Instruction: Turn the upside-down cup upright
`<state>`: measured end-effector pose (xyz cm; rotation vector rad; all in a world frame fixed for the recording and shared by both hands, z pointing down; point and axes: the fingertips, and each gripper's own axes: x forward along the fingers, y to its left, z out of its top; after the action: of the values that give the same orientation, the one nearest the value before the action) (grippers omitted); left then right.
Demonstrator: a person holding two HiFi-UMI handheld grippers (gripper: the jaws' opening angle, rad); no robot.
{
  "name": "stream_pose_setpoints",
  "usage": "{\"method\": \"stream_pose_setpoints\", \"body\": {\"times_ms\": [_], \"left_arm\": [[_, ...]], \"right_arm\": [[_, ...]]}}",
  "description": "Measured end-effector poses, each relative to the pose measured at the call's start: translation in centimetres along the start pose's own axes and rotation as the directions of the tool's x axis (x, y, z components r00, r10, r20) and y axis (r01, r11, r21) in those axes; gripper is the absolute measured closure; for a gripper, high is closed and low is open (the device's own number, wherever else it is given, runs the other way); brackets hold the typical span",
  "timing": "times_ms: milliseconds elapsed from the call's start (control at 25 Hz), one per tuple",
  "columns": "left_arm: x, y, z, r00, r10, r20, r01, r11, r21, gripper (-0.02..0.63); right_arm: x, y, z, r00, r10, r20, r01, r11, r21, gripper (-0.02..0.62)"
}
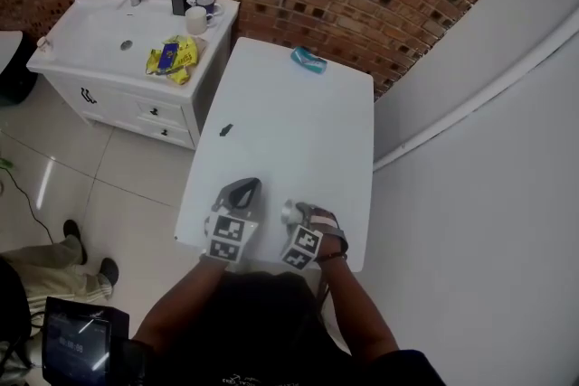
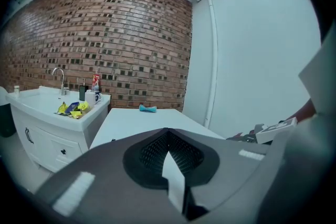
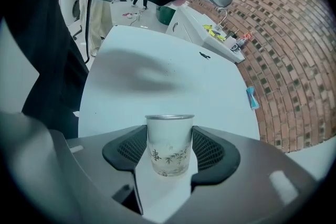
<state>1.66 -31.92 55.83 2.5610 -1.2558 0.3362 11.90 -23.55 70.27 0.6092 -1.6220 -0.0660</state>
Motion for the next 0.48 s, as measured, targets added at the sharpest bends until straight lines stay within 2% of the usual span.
{"method": "stream_pose_setpoints", "body": {"times_ms": [320, 480], "left_arm": [[-0.3, 0.3, 1.0, 1.0, 0.0, 0.021, 0.001, 1.0, -0.025, 0.612], [-0.4, 0.3, 0.6, 1.0, -0.007, 0.015, 0.008, 1.0, -0.018, 0.612]], "right_arm": [[-1.1, -0.1, 0.1, 0.998, -0.056, 0.033, 0.055, 0.998, 0.007, 0.313], [-1.8, -0.4, 0.4, 0.992, -0.094, 0.086, 0.087, 0.993, 0.084, 0.316]]}}
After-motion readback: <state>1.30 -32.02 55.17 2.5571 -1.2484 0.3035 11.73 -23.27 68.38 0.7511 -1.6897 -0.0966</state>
